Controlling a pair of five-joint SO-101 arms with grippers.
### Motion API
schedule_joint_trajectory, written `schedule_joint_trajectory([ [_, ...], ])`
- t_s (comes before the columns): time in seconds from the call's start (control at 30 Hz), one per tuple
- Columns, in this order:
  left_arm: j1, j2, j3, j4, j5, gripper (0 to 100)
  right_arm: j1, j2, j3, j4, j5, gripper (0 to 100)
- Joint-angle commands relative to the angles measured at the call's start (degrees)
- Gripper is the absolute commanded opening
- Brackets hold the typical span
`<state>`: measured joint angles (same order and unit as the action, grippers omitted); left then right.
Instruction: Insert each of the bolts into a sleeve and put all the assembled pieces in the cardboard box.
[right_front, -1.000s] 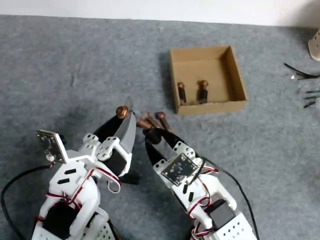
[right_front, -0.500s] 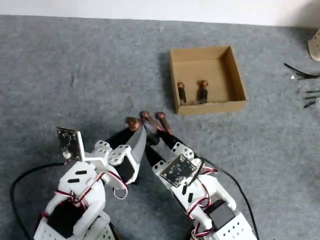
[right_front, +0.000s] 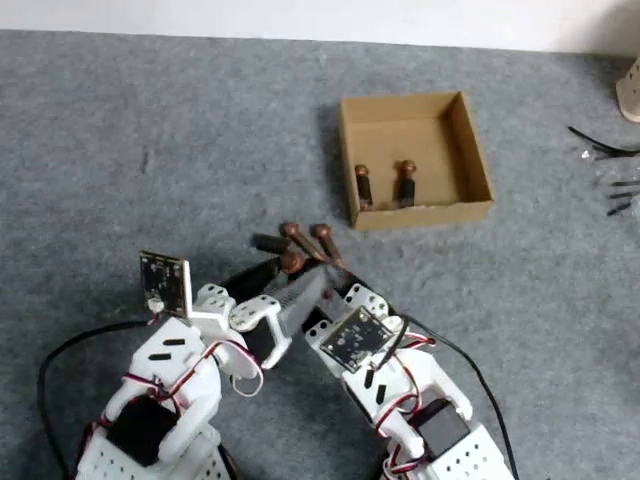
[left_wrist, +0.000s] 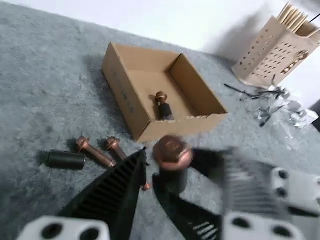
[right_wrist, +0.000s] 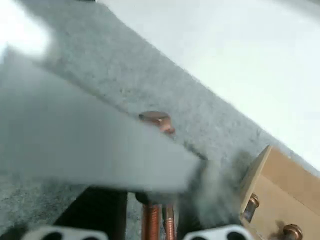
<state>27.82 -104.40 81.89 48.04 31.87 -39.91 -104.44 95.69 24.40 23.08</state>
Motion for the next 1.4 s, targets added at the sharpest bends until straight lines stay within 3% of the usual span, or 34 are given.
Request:
schedule_joint_trajectory([
  [0.0, -1.01, -0.4, -0.75, -0.18, 0.0, 54, 1.1, -0.66, 5.93, -1.27, 0.26, 0.5],
  [0.23, -16.22, -0.48, -4.97, -11.08, 10.2, 53, 2.68, -0.84, 5.93, -1.45, 0.26, 0.5],
  [0.37, -22.46, -0.4, -1.27, -11.52, 11.43, 48, 3.56, -0.84, 5.85, -1.63, 0.26, 0.5],
  [0.57, -23.34, -0.4, 4.79, -12.13, 6.86, 23, 5.49, -0.84, 5.76, -1.8, 0.09, 0.5],
  [0.73, -26.95, -0.4, 12.18, -23.65, -0.18, 0, 9.45, -0.75, 5.76, -4.53, -0.09, 0.5],
  [0.83, -28.44, -0.04, 15.34, -30.07, -5.71, 2, 12.44, -0.84, 5.67, -5.23, -0.09, 0.5],
  [0.97, -27.3, -0.13, 15.25, -22.59, -8.35, 1, 14.55, -0.57, 5.49, -5.32, -0.09, 0.5],
  [1.13, -23.34, -0.13, 15.25, -19.08, -13.45, 1, 15.96, 0.92, 2.51, -5.23, 0.0, 0.5],
  [1.37, -23.43, -0.13, 15.25, -18.81, -14.77, 1, 19.74, 25.01, -13.41, -12.7, -0.09, 0.5],
])
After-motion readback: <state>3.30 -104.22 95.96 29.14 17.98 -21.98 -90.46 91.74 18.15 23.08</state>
